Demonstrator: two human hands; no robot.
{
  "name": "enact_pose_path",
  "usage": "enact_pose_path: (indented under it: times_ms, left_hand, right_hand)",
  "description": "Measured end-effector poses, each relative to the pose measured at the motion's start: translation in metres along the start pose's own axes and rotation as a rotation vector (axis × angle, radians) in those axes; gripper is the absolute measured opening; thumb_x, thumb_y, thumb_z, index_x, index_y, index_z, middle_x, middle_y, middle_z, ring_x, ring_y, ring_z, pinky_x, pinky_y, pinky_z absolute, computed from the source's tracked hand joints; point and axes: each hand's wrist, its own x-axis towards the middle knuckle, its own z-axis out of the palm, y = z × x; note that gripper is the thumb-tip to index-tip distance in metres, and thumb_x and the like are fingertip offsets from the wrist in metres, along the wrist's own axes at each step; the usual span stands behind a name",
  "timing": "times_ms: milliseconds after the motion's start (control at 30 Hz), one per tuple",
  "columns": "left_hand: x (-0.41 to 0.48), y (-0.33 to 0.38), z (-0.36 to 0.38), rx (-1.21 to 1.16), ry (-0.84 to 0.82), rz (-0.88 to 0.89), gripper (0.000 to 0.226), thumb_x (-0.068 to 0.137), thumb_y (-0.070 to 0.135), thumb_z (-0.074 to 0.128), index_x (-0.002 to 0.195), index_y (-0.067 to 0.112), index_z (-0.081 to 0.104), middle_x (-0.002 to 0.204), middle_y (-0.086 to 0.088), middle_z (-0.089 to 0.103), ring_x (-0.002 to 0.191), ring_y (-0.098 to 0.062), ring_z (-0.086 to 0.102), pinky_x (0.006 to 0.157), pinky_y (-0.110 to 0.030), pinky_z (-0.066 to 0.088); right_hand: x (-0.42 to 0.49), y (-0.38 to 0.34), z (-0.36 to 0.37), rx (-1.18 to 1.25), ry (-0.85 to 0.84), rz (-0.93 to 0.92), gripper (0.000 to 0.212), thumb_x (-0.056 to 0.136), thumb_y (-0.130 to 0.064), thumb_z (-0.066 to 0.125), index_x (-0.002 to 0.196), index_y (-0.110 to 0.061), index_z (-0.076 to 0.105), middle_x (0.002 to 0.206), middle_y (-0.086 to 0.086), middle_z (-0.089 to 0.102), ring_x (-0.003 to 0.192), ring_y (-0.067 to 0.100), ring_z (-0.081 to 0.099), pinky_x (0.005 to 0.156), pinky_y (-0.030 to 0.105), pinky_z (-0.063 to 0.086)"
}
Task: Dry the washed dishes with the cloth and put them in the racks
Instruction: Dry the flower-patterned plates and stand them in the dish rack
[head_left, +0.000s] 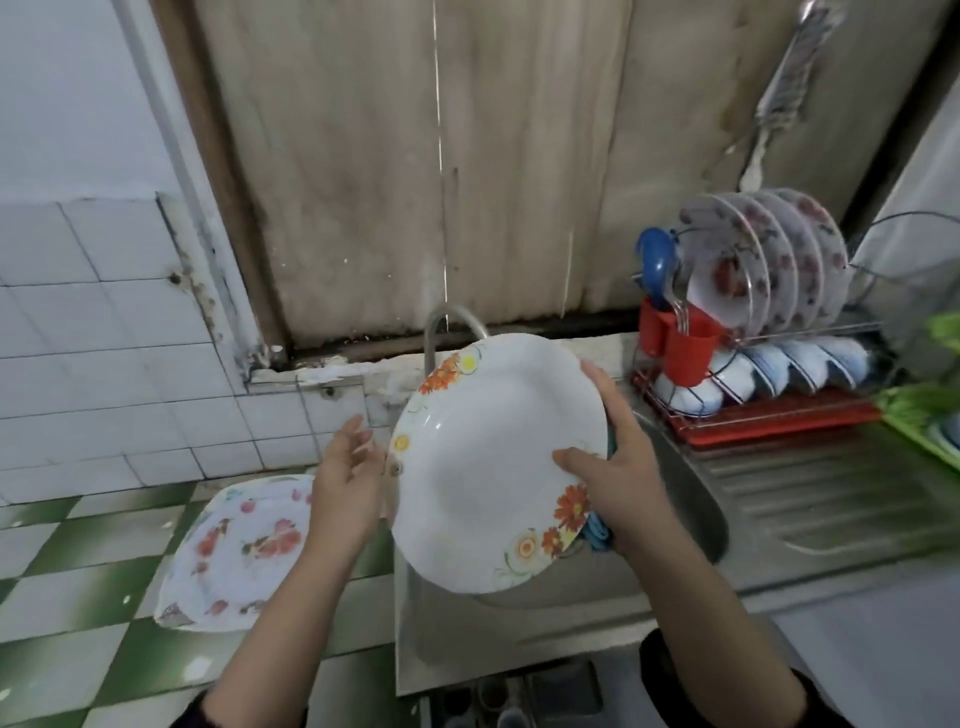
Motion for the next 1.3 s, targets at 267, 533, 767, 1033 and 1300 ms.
enact_pose_path:
  times_ms: [267, 533, 767, 1033, 1300]
  left_hand:
    - [-0.064, 0.051, 0.145, 0.269, -0.165, 0.284, 0.035, 0.098, 0.011, 0.05, 0.131, 0.022, 0.058, 0.132, 0.009, 0.055, 0.125, -0.007, 0.048, 0.101, -0.016, 0.035]
    - [-0.118, 0.099, 0.275, 0.377, -0.288, 0.547, 0.031, 0.095, 0.01, 0.053, 0.123, 0.018, 0.064, 0.131, -0.001, 0.056, 0.12, -0.015, 0.051, 0.104, -0.031, 0.04]
    - [-0.128, 0.138, 0.332, 0.483, -0.277, 0.756, 0.031, 0.094, 0.006, 0.053, 0.12, 0.013, 0.067, 0.127, -0.005, 0.059, 0.12, -0.02, 0.054, 0.104, -0.028, 0.037]
    - [-0.12, 0.161, 0.389, 0.66, -0.302, 0.89, 0.038, 0.092, 0.009, 0.052, 0.129, 0.013, 0.06, 0.132, -0.008, 0.057, 0.124, -0.025, 0.051, 0.106, -0.044, 0.039]
    - [-0.102, 0.173, 0.426, 0.777, -0.308, 0.861, 0.05, 0.095, 0.016, 0.051, 0.144, 0.017, 0.045, 0.151, -0.007, 0.041, 0.141, -0.024, 0.031, 0.116, -0.045, 0.022]
  right_hand:
    - [-0.024, -0.023, -0.136, -0.117, 0.148, -0.099, 0.084, 0.08, 0.015, 0.051, 0.129, -0.054, 0.043, 0.107, -0.049, 0.049, 0.103, -0.022, 0.048, 0.065, 0.008, 0.05]
    - [-0.034, -0.039, -0.246, -0.35, 0.308, -0.185, 0.091, 0.077, 0.009, 0.046, 0.147, -0.047, 0.032, 0.131, -0.012, 0.047, 0.109, 0.002, 0.046, 0.086, 0.016, 0.043]
    - [-0.029, -0.045, -0.309, -0.562, 0.424, -0.234, 0.089, 0.082, 0.004, 0.047, 0.147, -0.053, 0.025, 0.136, 0.003, 0.041, 0.098, 0.012, 0.042, 0.082, 0.021, 0.036]
    - [0.001, -0.064, -0.35, -0.721, 0.492, -0.381, 0.088, 0.083, 0.002, 0.05, 0.143, -0.053, 0.016, 0.132, 0.013, 0.042, 0.087, 0.026, 0.052, 0.073, 0.032, 0.046]
    - [0.055, -0.088, -0.373, -0.77, 0.538, -0.527, 0.088, 0.084, 0.006, 0.048, 0.143, -0.048, 0.011, 0.137, 0.015, 0.041, 0.082, 0.032, 0.055, 0.069, 0.043, 0.053]
